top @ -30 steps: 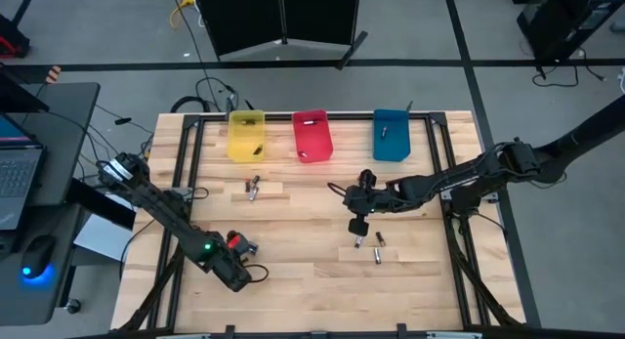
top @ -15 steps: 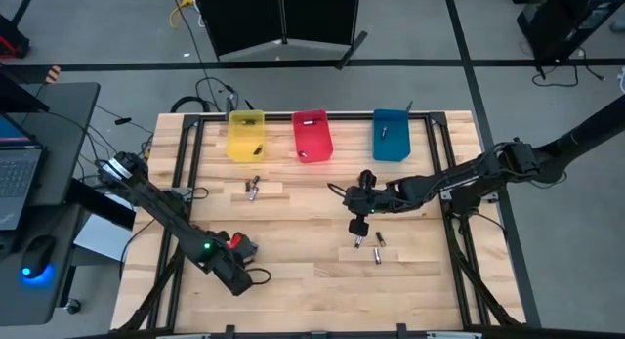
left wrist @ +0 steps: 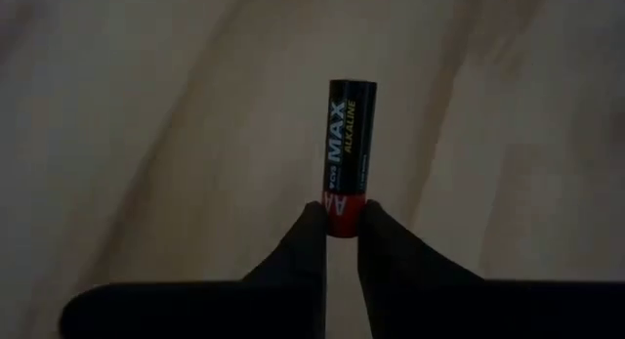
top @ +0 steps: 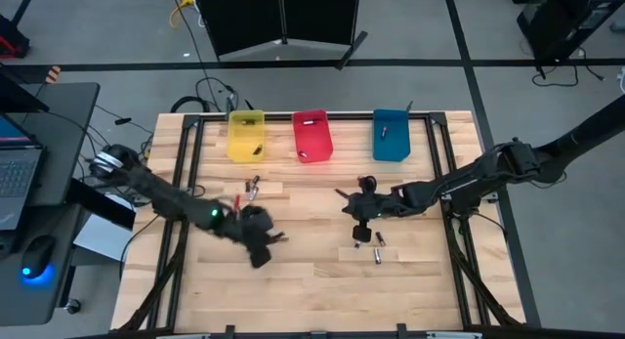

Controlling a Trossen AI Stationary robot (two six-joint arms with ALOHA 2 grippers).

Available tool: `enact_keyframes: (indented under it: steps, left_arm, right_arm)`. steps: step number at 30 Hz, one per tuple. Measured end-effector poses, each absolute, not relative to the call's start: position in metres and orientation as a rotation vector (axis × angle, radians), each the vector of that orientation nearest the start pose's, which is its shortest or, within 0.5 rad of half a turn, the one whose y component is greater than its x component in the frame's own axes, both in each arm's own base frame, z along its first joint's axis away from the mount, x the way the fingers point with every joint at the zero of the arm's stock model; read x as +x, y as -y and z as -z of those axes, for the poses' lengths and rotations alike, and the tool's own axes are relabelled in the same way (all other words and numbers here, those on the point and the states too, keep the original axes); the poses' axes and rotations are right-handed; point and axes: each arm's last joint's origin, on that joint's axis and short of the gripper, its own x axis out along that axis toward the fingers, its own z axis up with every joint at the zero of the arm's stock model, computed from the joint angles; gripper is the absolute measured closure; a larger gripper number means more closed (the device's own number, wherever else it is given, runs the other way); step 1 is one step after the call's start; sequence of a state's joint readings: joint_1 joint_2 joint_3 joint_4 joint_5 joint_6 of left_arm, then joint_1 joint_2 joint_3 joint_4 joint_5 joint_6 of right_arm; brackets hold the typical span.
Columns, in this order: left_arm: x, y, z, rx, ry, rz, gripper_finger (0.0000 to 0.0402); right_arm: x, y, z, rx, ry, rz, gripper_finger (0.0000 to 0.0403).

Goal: Sort batteries
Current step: Put the bottom orange battery into the blue bin

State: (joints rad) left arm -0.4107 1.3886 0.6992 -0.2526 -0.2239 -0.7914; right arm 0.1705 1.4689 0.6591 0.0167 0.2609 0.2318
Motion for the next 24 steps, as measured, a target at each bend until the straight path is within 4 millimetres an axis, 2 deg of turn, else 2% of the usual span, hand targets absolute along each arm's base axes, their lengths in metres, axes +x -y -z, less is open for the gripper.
enact_keyframes:
  steps: [4, 7, 12, 16, 24]
  left_arm:
    - [0.257, 0.058, -0.173, -0.414, -0.662, -0.09, 0.0362]
    - [0.261, 0.027, -0.171, -0.413, -0.501, -0.034, 0.0362]
    - [0.257, -0.016, -0.176, -0.433, -0.227, 0.021, 0.0362]
    - [0.259, -0.033, -0.19, -0.357, -0.075, 0.04, 0.0362]
    - [0.275, -0.039, -0.204, -0.242, -0.036, 0.075, 0.0362]
  right_arm:
    - [0.263, -0.033, -0.148, 0.119, -0.633, 0.138, 0.0386]
    - [0.258, -0.028, -0.144, 0.167, -0.516, 0.123, 0.0388]
    - [0.261, -0.021, -0.159, 0.239, -0.269, 0.104, 0.0392]
    - [0.27, -0.018, -0.177, 0.263, -0.139, 0.083, 0.0366]
    - [0.286, -0.015, -0.209, 0.269, 0.017, 0.116, 0.0297]
